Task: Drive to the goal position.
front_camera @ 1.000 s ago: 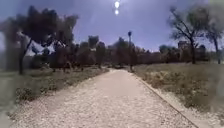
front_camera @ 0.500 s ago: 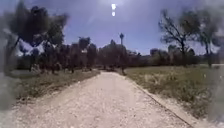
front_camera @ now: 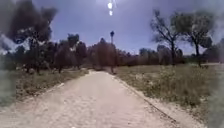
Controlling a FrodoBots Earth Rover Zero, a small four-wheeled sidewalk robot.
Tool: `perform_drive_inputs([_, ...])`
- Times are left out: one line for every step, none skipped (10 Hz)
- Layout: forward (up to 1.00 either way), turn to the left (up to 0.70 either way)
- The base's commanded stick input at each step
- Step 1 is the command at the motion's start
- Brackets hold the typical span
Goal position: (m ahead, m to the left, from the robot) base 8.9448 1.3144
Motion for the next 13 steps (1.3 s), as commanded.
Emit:
perform_drive_inputs([0.85, 0.0])
perform_drive_inputs([0.85, 0.0])
perform_drive_inputs([0.85, 0.0])
perform_drive_inputs([0.85, 0.0])
perform_drive_inputs([0.85, 0.11])
perform_drive_inputs([0.85, 0.26])
perform_drive_inputs([0.85, 0.34])
perform_drive_inputs([0.85, 0.34])
perform_drive_inputs([0.85, 0.15])
perform_drive_inputs([0.85, 0.0])
perform_drive_inputs([0.85, 0.0])
perform_drive_inputs([0.85, 0.0])
perform_drive_inputs([0.85, 0.0])
